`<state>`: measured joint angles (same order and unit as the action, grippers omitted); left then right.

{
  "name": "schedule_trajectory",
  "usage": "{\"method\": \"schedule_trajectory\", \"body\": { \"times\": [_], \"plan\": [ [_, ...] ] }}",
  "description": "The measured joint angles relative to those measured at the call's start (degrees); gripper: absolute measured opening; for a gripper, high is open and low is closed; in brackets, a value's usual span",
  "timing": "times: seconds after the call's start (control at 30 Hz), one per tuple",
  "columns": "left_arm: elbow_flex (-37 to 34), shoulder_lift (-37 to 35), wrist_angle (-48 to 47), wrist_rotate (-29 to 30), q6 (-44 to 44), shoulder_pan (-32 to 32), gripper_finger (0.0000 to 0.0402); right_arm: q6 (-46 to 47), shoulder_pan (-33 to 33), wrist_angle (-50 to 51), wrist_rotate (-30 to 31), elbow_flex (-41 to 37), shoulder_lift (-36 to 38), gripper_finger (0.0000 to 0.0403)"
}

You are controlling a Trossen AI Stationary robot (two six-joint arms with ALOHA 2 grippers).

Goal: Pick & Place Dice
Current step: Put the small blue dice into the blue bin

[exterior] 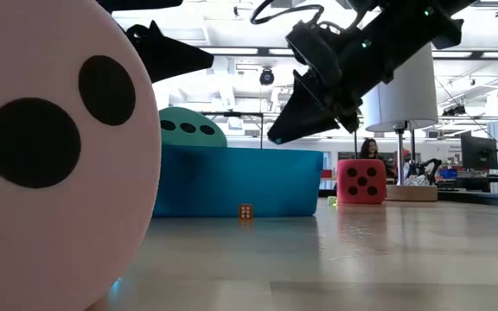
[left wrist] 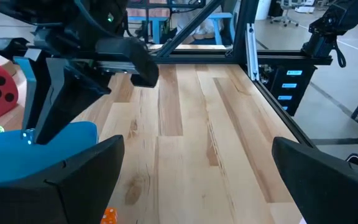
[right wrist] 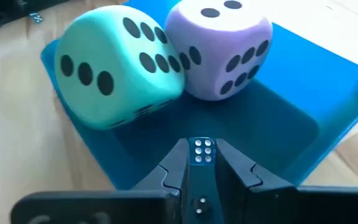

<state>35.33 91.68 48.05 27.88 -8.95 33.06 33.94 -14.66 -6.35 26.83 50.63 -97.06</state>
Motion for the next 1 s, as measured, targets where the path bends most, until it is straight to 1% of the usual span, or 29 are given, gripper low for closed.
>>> {"method": "schedule_trajectory", "body": {
  "times": [0.13, 0.43, 0.53, 0.8, 1.0],
  "plan": [
    [0.0, 0.0, 0.0, 0.0, 0.0, 0.0, 0.04, -2.26, 0.59, 0.06, 0.02, 0.0, 0.01, 0.006],
    [0.0, 0.0, 0.0, 0.0, 0.0, 0.0, 0.04, -4.36, 0.94, -0.03, 0.2, 0.0, 0.01, 0.0118],
    [0.0, 0.0, 0.0, 0.0, 0.01, 0.0, 0.04, -5.69, 0.79, -0.4, 0.2, 0.0, 0.01, 0.0146],
    [0.0, 0.0, 0.0, 0.0, 0.0, 0.0, 0.04, -5.76, 0.79, -0.9, 0.2, 0.0, 0.05, 0.0235],
    [0.0, 0.0, 0.0, 0.0, 0.0, 0.0, 0.04, -5.79, 0.79, -2.22, 0.2, 0.0, 0.06, 0.0281]
  ]
}}
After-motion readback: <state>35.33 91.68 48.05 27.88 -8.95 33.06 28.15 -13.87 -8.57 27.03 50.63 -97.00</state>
